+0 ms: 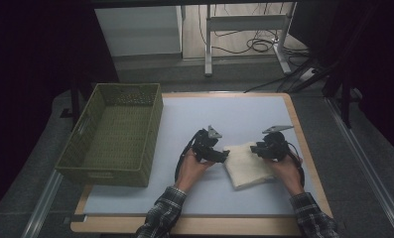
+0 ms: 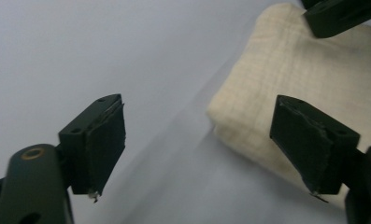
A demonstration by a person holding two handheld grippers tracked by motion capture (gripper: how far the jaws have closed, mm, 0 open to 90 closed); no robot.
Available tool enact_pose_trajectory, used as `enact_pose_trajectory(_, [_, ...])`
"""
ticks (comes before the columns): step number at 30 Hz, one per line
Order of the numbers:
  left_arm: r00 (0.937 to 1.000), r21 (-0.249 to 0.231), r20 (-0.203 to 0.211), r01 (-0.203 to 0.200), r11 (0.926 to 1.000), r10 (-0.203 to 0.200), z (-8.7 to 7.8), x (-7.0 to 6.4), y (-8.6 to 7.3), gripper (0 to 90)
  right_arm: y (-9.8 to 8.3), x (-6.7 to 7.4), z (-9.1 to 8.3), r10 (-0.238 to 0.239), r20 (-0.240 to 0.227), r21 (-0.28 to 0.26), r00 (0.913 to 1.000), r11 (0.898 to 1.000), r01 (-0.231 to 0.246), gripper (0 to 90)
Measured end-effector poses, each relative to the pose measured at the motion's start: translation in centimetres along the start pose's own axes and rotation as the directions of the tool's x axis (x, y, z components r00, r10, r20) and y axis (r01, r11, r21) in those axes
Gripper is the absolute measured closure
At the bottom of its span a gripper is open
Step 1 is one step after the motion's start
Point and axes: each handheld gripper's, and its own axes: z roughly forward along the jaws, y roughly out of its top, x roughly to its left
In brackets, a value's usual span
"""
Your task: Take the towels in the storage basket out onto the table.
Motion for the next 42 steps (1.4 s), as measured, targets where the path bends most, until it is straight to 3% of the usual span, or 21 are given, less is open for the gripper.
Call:
enact_pose_trajectory(2, [0.9999,-0.002,0.000,0.012,0.9999,-0.012,-0.5,0.4,-0.4,15.7,-0.2,-0.1,0.7,-0.011,0.023,0.022,0.9997,1.000,0.010,88.6])
enact_pose_trajectory(4, [0.9998,-0.005,-0.007,0.020,0.9998,-0.020,-0.8,0.7,-0.7,14.3,-0.3,-0.1,0.5,0.003,0.016,-0.005,0.9999,1.000,-0.003,89.4])
enact_pose_trajectory(9, [0.9994,-0.009,-0.012,0.032,0.9994,-0.033,-1.2,1.3,-1.1,13.1,0.4,0.1,-2.2,-0.028,0.041,-0.059,0.9988,0.998,0.030,89.5])
enact_pose_trajectory(12, [0.9993,-0.009,-0.010,0.036,0.9993,-0.036,-1.0,1.3,-1.1,13.1,0.5,-0.5,-2.9,-0.014,0.052,-0.059,0.9985,0.998,0.017,89.4])
enact_pose_trajectory(14, [0.9991,-0.011,-0.004,0.042,0.9990,-0.042,-0.8,1.3,-1.1,13.2,0.1,-1.0,-2.0,-0.001,0.061,-0.031,0.9981,1.000,0.003,89.2])
enact_pose_trajectory(16, [0.9992,-0.005,0.003,0.041,0.9992,-0.041,-0.6,1.2,-1.0,13.5,-0.6,-1.5,-0.8,0.015,0.036,-0.006,0.9992,1.000,-0.015,86.5])
enact_pose_trajectory(18, [0.9994,-0.003,0.002,0.036,0.9994,-0.036,-0.4,1.1,-0.7,13.9,-1.2,-1.8,-0.5,0.039,0.028,-0.024,0.9989,0.999,-0.038,79.0])
enact_pose_trajectory(20, [0.9992,-0.006,0.012,0.038,0.9993,-0.037,-0.3,1.0,0.0,14.6,-1.2,-1.7,-1.5,0.042,0.028,-0.053,0.9987,0.998,-0.040,71.9])
enact_pose_trajectory(23, [0.9993,-0.020,0.027,0.026,0.9995,-0.025,0.1,0.5,1.1,15.4,-1.6,-1.0,-4.1,0.023,0.031,-0.088,0.9993,0.996,-0.020,69.6])
enact_pose_trajectory(25, [0.9980,-0.027,0.055,0.033,0.9991,-0.032,0.5,0.2,1.7,16.8,-2.3,-0.4,-5.5,0.006,0.024,-0.079,0.9997,0.997,-0.004,66.5])
enact_pose_trajectory(27, [0.9981,-0.017,0.057,0.024,0.9996,-0.023,1.1,-0.2,2.2,17.7,-3.4,0.2,-6.5,-0.014,0.033,-0.066,0.9994,0.998,0.016,64.5])
enact_pose_trajectory(33, [0.9988,0.057,0.049,-0.001,0.9984,-0.002,3.2,-0.7,2.1,24.9,-6.6,0.5,-6.5,0.012,0.012,-0.016,0.9999,1.000,-0.011,53.3])
enact_pose_trajectory(36, [0.9991,0.089,0.038,-0.021,0.9958,0.018,4.0,-0.8,1.6,28.0,-7.7,0.5,-5.5,0.016,0.019,0.023,0.9997,1.000,-0.017,51.3])
enact_pose_trajectory(37, [0.9988,0.096,0.043,-0.025,0.9951,0.021,4.2,-0.8,1.4,29.6,-7.9,0.5,-5.4,0.030,0.010,0.008,0.9995,1.000,-0.030,51.4])
enact_pose_trajectory(39, [0.9963,0.083,0.085,-0.003,0.9966,-0.004,4.3,-0.5,1.2,35.1,-8.2,0.5,-5.4,0.035,0.013,-0.003,0.9993,0.999,-0.035,52.9])
enact_pose_trajectory(42, [0.9952,0.087,0.097,-0.001,0.9962,-0.007,4.0,-0.6,1.1,42.3,-8.2,0.9,-5.4,0.056,-0.009,-0.002,0.9984,0.998,-0.056,65.2])
